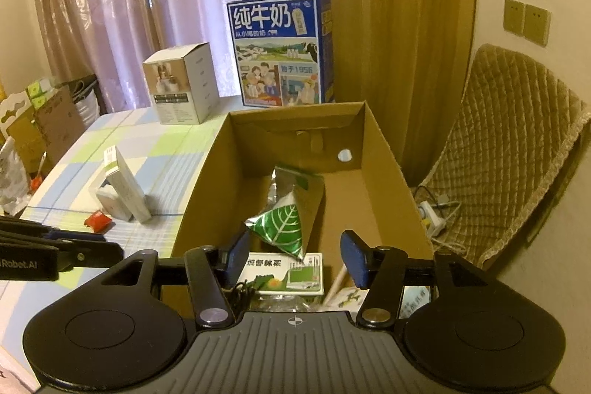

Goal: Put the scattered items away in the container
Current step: 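Open both tools to drop the cable and spoon into the box, then move both tools back from the box over the table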

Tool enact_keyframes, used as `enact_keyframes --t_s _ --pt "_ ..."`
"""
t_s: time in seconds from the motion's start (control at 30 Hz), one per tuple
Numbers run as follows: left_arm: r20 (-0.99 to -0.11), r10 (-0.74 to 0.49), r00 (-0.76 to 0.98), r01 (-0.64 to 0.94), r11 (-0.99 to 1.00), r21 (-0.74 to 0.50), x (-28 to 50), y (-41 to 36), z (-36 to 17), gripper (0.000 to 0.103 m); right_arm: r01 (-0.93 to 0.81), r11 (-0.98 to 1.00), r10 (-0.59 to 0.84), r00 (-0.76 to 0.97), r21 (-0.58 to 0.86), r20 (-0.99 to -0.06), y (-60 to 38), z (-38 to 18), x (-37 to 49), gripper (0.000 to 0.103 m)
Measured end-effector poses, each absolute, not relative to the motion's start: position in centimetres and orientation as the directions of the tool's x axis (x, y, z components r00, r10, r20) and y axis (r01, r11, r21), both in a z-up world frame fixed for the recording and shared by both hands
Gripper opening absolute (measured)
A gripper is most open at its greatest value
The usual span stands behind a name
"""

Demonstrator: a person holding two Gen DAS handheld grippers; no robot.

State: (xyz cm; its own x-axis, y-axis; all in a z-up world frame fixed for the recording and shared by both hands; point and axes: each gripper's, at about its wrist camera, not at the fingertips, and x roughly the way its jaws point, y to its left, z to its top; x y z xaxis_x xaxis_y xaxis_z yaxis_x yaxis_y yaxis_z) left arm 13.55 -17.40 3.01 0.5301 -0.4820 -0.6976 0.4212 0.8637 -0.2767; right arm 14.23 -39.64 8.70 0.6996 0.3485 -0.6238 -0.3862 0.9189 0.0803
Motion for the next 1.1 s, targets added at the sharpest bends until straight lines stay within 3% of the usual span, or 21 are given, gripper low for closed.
enact_keyframes --t_s 0.07,0.23,0.53,0.73,0.87,1.1 --pt "-0.696 -0.475 0.538 0.411 0.869 -0.275 13.1 -16.7 3.1 0.033 -0.381 0.92 0.348 0.698 0.086 -0.626 -39.8 8.8 13.6 0.055" --pt "-0.695 -0.45 0.561 0.387 0.885 -0.26 11.8 -14.7 3.6 0.034 -0.391 0.916 0.356 0.695 0.088 -0.624 -39.7 9.3 11.8 0.056" --pt "-0.697 -0.394 0.599 0.325 0.915 -0.239 8.8 -10.9 4.4 0.047 -0.418 0.899 0.403 0.675 0.129 -0.618 -37.9 10.4 7.6 0.074" --pt "-0.699 -0.349 0.624 0.278 0.935 -0.219 6.3 -7.8 4.7 0.068 -0.453 0.879 0.44 0.657 0.145 -0.612 -36.0 10.9 4.9 0.079" --pt "-0.691 -0.325 0.645 0.244 0.945 -0.216 4.7 -5.6 5.3 0.092 -0.478 0.865 0.464 0.642 0.154 -0.611 -34.5 11.2 3.4 0.081" --pt "-0.687 -0.263 0.678 0.183 0.965 -0.189 2.3 -1.7 6.1 0.098 -0.531 0.832 0.508 0.61 0.162 -0.608 -32.2 11.2 1.0 0.086"
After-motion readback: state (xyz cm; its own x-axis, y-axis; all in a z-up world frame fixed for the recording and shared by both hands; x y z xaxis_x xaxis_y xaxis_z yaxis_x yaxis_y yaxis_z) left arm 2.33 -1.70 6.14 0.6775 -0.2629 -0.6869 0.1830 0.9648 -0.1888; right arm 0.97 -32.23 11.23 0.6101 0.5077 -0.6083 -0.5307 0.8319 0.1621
